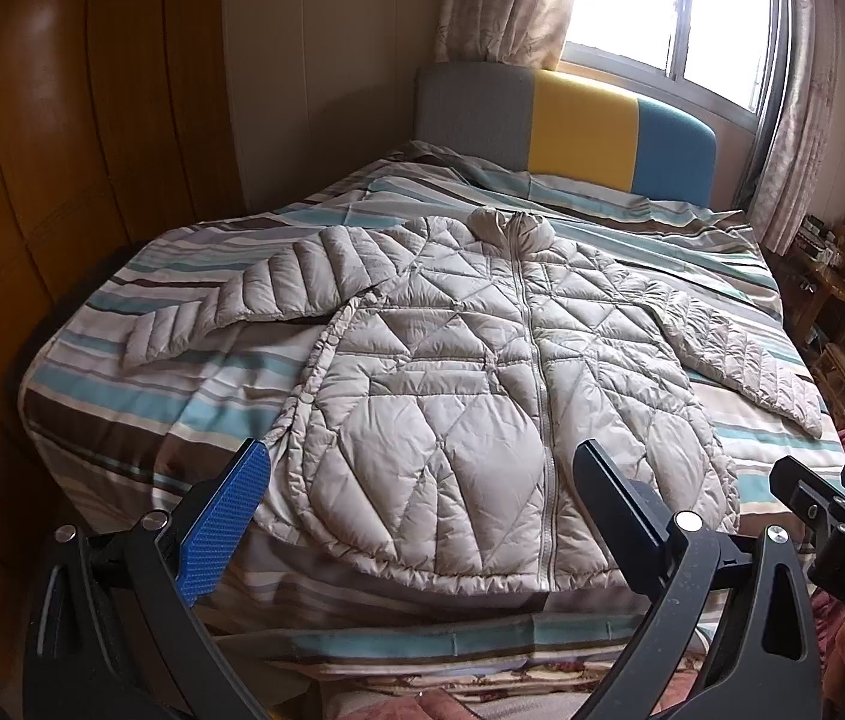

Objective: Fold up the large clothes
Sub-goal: 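Grasp the jacket sleeve cuff with the right tool and lift it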

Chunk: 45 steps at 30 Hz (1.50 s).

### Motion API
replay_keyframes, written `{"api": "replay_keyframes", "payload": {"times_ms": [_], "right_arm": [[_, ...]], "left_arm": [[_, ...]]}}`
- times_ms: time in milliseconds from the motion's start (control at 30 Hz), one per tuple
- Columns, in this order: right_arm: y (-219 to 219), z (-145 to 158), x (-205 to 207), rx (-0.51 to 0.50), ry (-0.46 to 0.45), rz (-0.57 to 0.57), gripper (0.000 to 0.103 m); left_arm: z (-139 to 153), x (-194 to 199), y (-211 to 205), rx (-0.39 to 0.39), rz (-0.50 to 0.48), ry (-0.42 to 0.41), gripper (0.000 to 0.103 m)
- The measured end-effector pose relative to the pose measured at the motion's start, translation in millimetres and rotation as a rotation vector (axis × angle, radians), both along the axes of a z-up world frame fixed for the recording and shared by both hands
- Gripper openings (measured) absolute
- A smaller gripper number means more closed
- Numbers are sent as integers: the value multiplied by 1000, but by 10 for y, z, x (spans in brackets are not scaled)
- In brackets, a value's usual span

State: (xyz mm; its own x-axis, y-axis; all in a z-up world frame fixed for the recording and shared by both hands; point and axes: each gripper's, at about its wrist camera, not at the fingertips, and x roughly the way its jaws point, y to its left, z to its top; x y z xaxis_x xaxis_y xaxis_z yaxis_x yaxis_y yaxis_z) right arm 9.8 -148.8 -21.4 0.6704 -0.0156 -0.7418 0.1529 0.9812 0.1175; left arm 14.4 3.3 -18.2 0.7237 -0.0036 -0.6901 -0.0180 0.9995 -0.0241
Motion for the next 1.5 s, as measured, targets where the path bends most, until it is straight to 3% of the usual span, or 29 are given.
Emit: {"api": "replay_keyframes", "payload": {"times_ms": [167, 300, 367, 500, 567, 733, 900, 967, 1033, 1133, 1267, 1400, 1500], "right_arm": [[-166, -227, 267, -29, -2, -29, 101], [-352, -589, 601, -80, -7, -24, 101], [-489, -779, 753, -77, 15, -25, 101], [-1063, -1227, 1059, 216, 28, -3, 101], [-1317, -1375, 1154, 262, 41, -61, 101], [-2075, -1649, 1342, 146, 58, -322, 101], [-2863, -1884, 1400, 250, 24, -543, 101], [-3135, -1971, 1411, 294, 13, -614, 83], [-3335, -2026, 1412, 323, 12, -676, 73], [-3562, -2093, 1446, 363, 5, -747, 73], [-3743, -2118, 1519, 370, -14, -810, 73], [-3886, -2116, 1588, 361, -22, -876, 73], [-3982, -2116, 1659, 346, -27, -922, 73]], "left_arm": [[-173, 251, -18, 34, 23, 5, 100], [-439, 555, 11, 3, 9, 48, 100], [-652, 785, 74, -57, -2, 82, 100], [-985, 1171, 150, -45, 47, 120, 100], [-1140, 1400, 161, 8, 64, 113, 100], [-1412, 1947, 255, 120, 109, 77, 100], [-1479, 2313, 310, 139, 137, 37, 100], [-1487, 2450, 308, 146, 130, 30, 100], [-1504, 2527, 297, 182, 129, 7, 100], [-1572, 2652, 308, 215, 117, 0, 100], [-1663, 2779, 459, 204, 164, 22, 100], [-1850, 2927, 682, 233, 301, 120, 100], [-2069, 2924, 753, 215, 306, 145, 100]]}}
